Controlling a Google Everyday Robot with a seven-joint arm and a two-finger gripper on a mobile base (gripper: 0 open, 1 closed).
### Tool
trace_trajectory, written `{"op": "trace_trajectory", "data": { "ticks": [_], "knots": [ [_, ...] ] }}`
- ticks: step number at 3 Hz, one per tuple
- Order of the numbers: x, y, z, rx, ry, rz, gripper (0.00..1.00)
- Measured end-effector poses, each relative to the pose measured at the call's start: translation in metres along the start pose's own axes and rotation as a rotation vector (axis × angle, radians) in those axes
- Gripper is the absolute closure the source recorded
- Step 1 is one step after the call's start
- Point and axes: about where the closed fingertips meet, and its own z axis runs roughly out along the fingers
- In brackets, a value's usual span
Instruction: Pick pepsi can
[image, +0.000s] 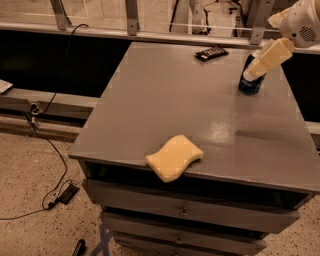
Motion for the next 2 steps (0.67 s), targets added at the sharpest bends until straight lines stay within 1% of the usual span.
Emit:
{"op": "trace_trajectory", "data": {
  "ticks": [1,2],
  "knots": [
    [0.017,-0.022,0.019,0.015,-0.048,0.1,0.0],
    [0.039,-0.04,0.039,0.023,-0.093,0.229,0.0]
  ]
}}
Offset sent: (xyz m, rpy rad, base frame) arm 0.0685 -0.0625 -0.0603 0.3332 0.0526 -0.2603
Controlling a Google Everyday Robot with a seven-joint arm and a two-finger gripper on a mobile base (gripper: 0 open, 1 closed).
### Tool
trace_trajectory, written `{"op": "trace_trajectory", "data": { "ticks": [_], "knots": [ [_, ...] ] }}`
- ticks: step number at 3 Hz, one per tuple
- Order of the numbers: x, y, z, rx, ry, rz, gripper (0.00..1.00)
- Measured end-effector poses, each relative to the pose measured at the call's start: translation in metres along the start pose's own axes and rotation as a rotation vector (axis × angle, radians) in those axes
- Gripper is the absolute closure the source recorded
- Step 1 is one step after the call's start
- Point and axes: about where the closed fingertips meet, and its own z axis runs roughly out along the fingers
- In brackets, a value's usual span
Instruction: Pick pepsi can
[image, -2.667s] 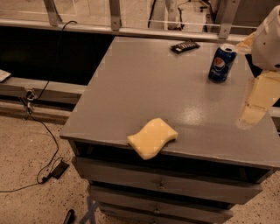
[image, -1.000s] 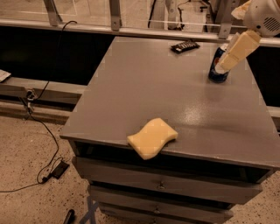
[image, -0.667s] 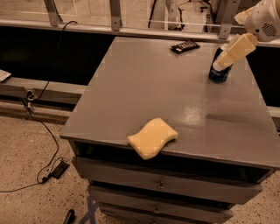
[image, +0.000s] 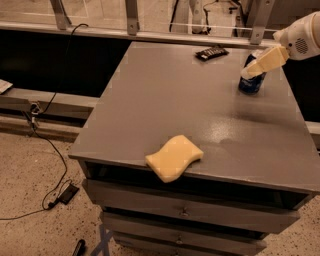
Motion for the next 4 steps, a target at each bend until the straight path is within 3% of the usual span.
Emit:
{"op": "trace_trajectory", "data": {
  "ticks": [1,2,4],
  "knots": [
    [0.016,-0.02,0.014,0.016,-0.029,0.09,0.0],
    [0.027,-0.032,0.026,0.007,-0.067,0.146,0.19],
    [0.028,-0.029,0.033,-0.005,-0.066,0.146,0.65]
  ]
}}
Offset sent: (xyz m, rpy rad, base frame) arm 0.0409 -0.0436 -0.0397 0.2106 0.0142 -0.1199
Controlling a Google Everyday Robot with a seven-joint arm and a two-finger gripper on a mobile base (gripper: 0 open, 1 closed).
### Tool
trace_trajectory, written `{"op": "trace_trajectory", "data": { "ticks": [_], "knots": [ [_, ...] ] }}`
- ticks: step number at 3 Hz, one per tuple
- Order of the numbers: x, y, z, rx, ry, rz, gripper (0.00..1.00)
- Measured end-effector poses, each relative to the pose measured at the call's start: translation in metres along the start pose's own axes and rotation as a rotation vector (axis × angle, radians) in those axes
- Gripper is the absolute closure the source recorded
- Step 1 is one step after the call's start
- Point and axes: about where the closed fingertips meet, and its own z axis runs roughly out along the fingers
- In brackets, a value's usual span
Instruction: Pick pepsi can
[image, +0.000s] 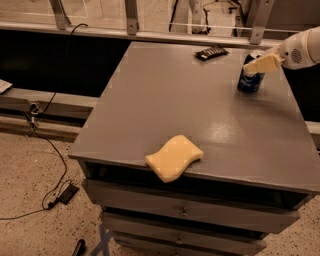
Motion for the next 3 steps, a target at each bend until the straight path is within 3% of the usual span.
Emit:
{"op": "trace_trajectory", "data": {
  "ticks": [1,2,3],
  "knots": [
    [-0.012,0.022,-0.001,-0.057,-0.015,0.008,0.88],
    [-0.05,0.067,-0.01,-0.148,-0.055,-0.006,1.0],
    [-0.05,0.067,-0.01,-0.148,-0.054,-0.006,1.0]
  ]
}}
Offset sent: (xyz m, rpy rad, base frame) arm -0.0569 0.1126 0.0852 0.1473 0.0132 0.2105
